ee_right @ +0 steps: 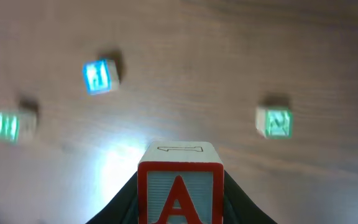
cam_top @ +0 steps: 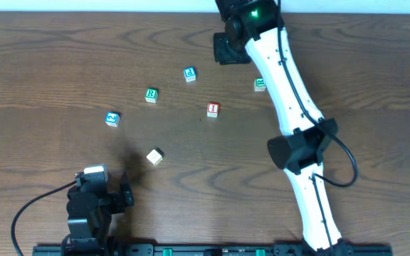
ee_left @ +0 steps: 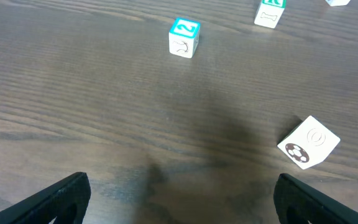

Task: Spell out Ai2
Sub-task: 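Carry red A block with right gripper toward the I block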

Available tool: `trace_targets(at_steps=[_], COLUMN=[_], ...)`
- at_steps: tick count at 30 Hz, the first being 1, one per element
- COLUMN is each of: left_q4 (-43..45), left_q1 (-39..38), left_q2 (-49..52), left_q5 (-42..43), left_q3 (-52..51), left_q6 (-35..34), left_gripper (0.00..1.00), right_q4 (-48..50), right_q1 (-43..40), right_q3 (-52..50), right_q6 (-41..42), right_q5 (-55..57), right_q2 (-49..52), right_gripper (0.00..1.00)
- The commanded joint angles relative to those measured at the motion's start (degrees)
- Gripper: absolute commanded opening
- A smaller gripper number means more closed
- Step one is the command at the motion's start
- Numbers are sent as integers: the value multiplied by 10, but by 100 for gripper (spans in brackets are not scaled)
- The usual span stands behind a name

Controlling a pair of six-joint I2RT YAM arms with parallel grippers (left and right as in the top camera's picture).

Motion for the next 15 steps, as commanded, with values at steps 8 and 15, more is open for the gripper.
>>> trace_targets(at_steps=[8, 15], left_q4=[-4, -4], left_q1=[2, 2], left_q2=[-4, -4], left_q5=[-8, -8], left_q3=[-5, -5], left_q6=[2, 2], left_gripper=[95, 95], right_q4=[-30, 148], right_q1=[38, -10], right_q3=[-149, -514], right_q6=[-70, -57], right_q5=[36, 52], right_q2=[-226, -423], right_gripper=[1, 1])
